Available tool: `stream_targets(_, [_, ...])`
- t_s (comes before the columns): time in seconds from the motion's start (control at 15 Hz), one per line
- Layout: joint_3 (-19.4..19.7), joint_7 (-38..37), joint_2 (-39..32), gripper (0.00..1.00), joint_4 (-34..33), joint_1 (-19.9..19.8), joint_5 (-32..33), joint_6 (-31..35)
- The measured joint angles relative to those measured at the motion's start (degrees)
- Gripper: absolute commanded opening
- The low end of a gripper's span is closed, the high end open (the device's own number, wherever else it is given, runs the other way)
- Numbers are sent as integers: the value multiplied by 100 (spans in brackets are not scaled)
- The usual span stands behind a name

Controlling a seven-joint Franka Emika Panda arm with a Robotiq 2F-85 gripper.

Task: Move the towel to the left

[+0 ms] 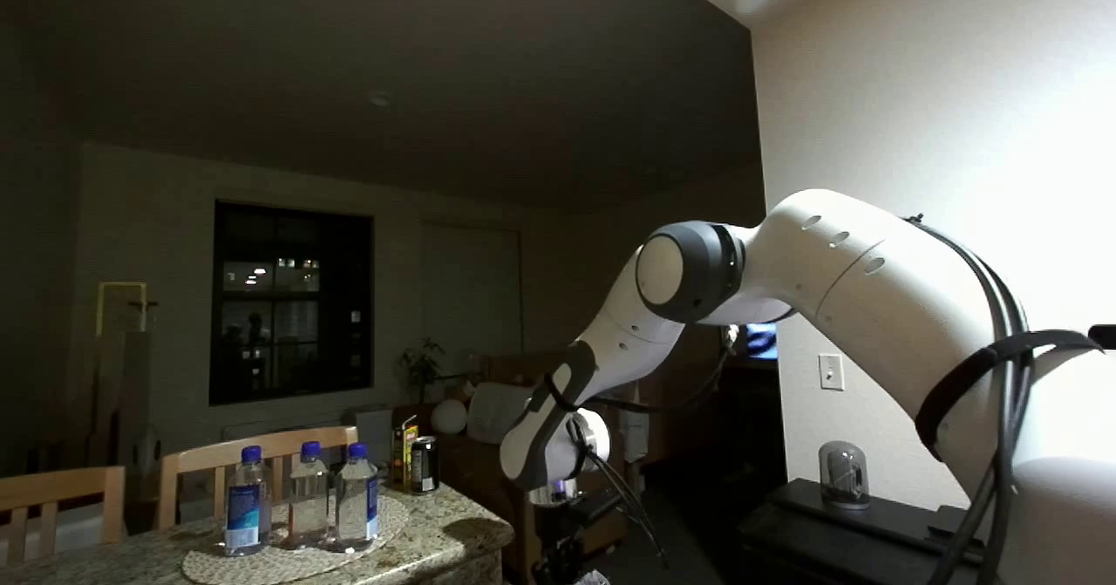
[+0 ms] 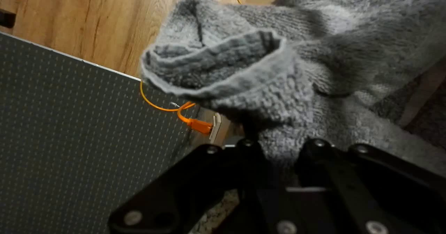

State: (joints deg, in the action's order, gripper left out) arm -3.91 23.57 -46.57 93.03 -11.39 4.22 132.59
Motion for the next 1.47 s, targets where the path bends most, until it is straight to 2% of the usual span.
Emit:
stream_targets(0.13, [-8, 103, 6, 7, -194, -132, -131, -349])
stream_targets(0.33, [-8, 107, 76, 10, -360, -201, -246, -660])
stream_targets(0.73, [-162, 103, 508, 11, -125, -88, -410, -814])
stream_targets(0.93, [-263, 68, 927, 11, 272, 106, -420, -807])
stream_targets(1.47, [-448, -288, 2301, 11, 1302, 977, -422, -783])
